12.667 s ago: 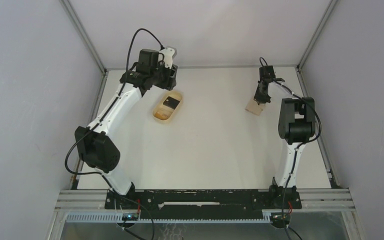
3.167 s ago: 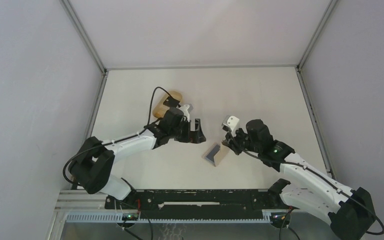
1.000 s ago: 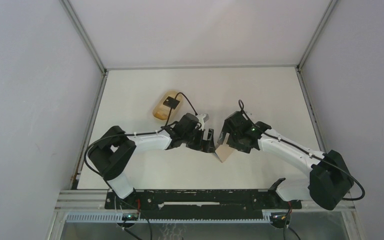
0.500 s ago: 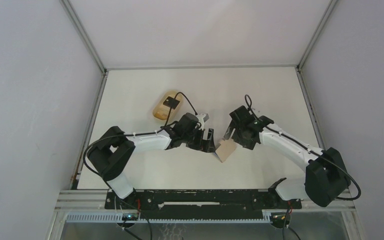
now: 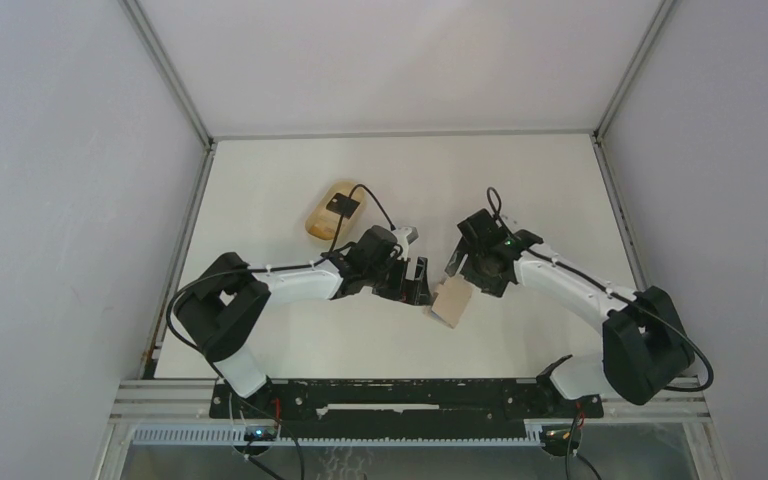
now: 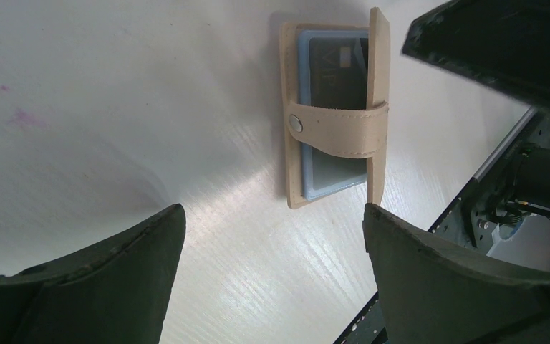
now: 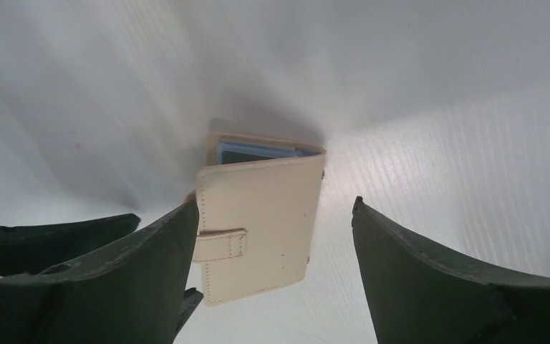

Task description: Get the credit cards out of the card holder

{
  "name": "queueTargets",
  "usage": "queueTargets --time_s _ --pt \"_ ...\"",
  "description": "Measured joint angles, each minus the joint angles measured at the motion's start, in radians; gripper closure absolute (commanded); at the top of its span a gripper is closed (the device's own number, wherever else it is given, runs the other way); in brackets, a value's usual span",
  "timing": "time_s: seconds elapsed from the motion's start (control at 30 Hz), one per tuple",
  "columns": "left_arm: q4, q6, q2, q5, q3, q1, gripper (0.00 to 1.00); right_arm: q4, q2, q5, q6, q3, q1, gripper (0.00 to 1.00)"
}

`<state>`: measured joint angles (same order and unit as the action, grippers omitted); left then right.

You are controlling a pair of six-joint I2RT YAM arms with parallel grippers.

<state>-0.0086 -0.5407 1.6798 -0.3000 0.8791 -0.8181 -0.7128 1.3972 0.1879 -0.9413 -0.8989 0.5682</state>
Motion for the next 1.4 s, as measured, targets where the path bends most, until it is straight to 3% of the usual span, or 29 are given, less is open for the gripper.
queueTargets --time_s 0.2,0.43,1.13,1.4 --pt "0.000 0.000 0.000 -0.003 0.000 0.000 0.03 0.029 -0.044 0.004 0.005 0.000 -0.040 0.09" --pt "-0.001 -0.001 0.000 -0.019 0.015 0.000 0.03 0.047 0.040 -0.023 0.024 -0.025 -0.050 0.02" --pt "-0.068 0.029 -0.037 0.009 0.026 0.039 0.02 0.075 0.240 -0.093 0.107 -0.114 -0.034 0.02" --pt "-0.069 0.045 -0.106 0.020 -0.021 0.104 0.02 0.067 0.266 -0.103 0.130 -0.143 -0.016 0.09"
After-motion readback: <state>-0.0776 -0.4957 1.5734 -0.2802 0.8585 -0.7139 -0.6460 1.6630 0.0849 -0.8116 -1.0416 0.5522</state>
